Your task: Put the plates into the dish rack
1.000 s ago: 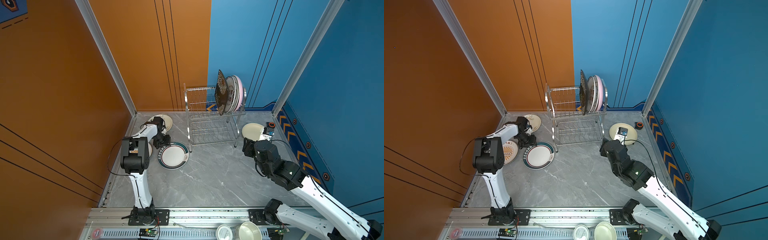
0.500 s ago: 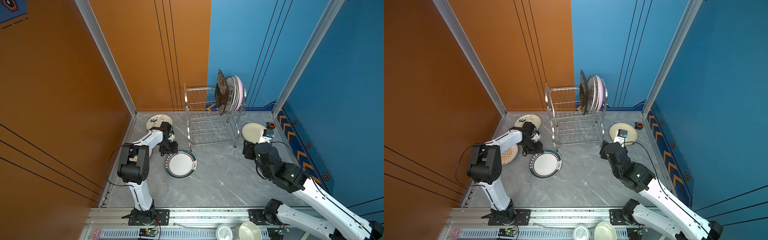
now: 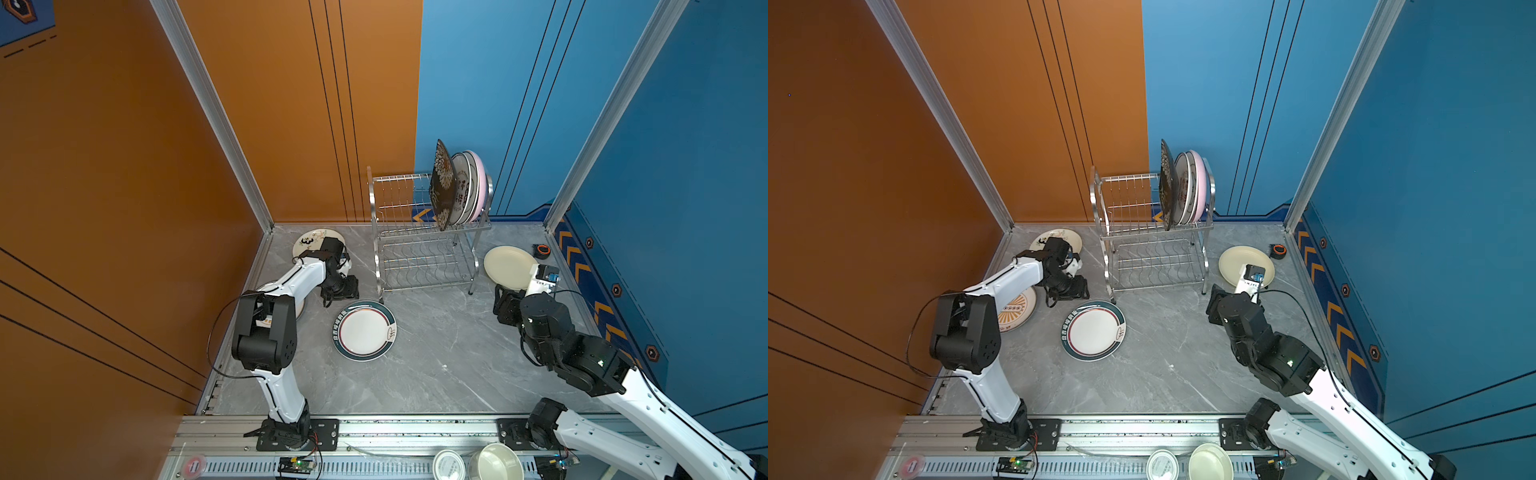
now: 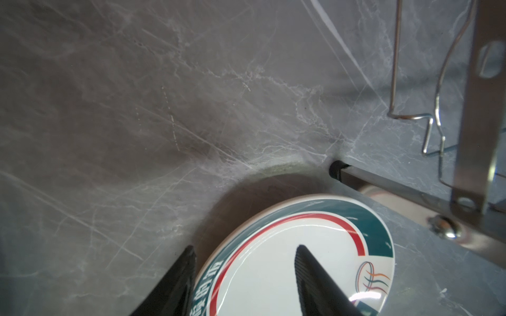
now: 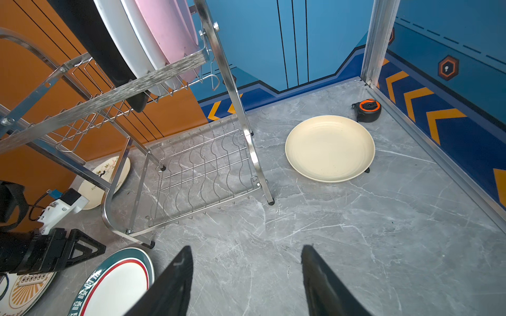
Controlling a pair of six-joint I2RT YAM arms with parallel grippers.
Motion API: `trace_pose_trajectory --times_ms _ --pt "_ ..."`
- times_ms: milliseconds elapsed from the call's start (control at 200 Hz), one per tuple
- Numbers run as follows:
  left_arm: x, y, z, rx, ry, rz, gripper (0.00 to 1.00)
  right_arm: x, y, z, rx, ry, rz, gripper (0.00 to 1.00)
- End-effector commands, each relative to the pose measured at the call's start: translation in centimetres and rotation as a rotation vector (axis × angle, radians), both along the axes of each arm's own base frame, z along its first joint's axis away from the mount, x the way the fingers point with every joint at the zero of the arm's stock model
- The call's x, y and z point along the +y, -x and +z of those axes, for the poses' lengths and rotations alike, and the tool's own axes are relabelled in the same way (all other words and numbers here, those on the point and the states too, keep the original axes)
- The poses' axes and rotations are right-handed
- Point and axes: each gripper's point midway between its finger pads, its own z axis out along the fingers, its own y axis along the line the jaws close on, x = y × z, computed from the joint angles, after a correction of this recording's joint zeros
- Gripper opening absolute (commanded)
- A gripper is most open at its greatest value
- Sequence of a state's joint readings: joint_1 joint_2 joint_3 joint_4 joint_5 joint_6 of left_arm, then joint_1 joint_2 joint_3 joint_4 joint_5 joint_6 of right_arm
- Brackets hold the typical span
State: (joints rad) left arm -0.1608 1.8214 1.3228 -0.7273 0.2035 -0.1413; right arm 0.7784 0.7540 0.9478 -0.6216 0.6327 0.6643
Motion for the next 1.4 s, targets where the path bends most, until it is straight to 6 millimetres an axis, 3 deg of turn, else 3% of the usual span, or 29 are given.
trace_pose_trajectory --times_ms 0,170,360,846,891,1021,1086,1201,1391 --pt "0.7 -1.3 -0.9 -0.014 -0.024 0.044 0.55 -1.3 0.7 -0.7 0.010 0.019 -0.040 0.64" --pt "0.8 -1.5 -2.5 0.014 -0.052 0.044 0.51 -1.7 1.1 -0.8 0.007 0.012 -0.046 0.64" --pt "-0.2 0.0 -3.5 0.054 -0.040 0.025 0.50 -1.9 1.4 -0.9 0.009 0.010 -0.044 0.63" --pt "-2.1 7.4 -3.7 0.139 0.003 0.013 0.49 -1.4 1.9 -1.3 0.013 0.011 -0.034 0.64" --pt "-1.8 7.9 -3.5 0.135 0.003 0.033 0.52 -1.2 1.8 -1.5 0.019 0.010 -0.028 0.64" --pt "-0.2 9.5 -2.8 0.121 0.048 0.139 0.76 0.0 1.7 -2.6 0.055 0.012 0.010 0.64" --pt "0.5 10.1 -2.3 0.105 0.097 0.206 0.83 0.6 1.7 -3.2 0.079 0.009 0.032 0.64" --pt "1.0 11.4 -1.4 0.083 0.179 0.273 0.85 1.4 1.7 -4.1 0.108 0.005 0.061 0.64" --pt "0.3 14.5 -1.2 0.094 0.262 0.318 0.78 2.1 1.7 -4.8 0.134 0.011 0.091 0.64"
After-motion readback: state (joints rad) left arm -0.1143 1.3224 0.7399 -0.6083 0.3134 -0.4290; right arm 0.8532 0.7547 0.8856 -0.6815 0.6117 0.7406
